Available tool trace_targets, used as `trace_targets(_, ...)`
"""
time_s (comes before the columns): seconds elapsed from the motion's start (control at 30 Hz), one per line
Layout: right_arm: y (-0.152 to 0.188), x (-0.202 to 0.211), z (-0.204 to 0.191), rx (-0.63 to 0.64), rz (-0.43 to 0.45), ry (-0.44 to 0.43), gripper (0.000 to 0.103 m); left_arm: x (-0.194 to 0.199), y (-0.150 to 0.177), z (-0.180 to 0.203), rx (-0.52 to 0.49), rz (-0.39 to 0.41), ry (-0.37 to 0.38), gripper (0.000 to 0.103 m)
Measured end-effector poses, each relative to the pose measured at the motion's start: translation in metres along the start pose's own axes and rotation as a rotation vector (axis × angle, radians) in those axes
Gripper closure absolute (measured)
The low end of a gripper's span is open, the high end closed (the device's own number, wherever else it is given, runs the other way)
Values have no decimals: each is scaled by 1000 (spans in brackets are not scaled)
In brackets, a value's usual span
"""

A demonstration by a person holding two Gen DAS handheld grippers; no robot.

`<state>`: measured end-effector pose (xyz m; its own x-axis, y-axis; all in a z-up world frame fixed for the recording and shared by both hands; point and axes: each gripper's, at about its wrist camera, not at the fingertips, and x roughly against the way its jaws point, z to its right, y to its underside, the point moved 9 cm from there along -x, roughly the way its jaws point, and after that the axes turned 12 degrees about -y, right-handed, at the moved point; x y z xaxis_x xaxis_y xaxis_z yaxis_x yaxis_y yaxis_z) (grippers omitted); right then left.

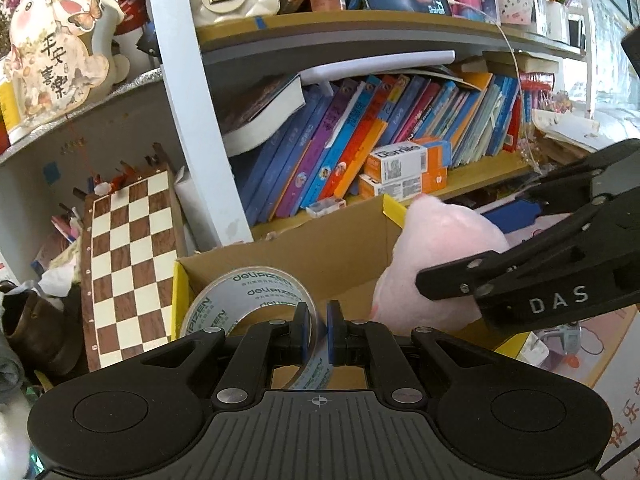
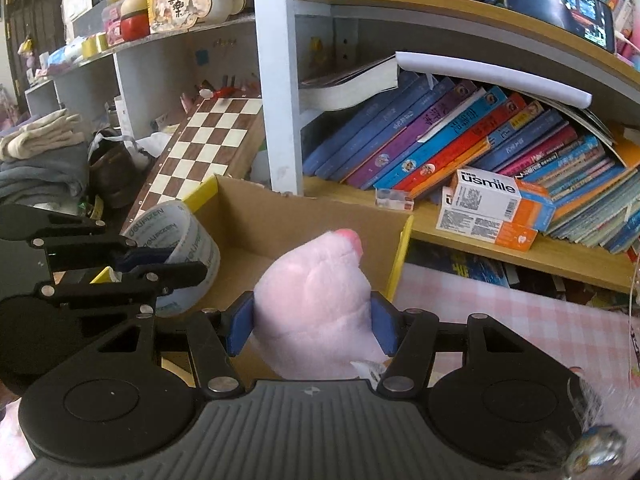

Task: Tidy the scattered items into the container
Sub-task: 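Lower the plush into the yellow box and open the right tool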

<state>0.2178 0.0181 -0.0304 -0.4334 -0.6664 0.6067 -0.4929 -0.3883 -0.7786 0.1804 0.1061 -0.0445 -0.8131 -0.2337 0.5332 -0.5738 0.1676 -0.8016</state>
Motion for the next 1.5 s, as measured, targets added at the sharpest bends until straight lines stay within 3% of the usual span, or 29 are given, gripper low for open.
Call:
trace_targets(0.43,-17,-20,-5,42,13,-38,46,-9,4,1,-7,-22,2,95)
trace_targets(0.87,-11,-48,4,34,-52,-35,45,-15,9,2,-12,-36,7,95)
trace_targets(1.5,-18,-32,4,28,-11,-24,37,-19,11,4,-25,-42,9,95)
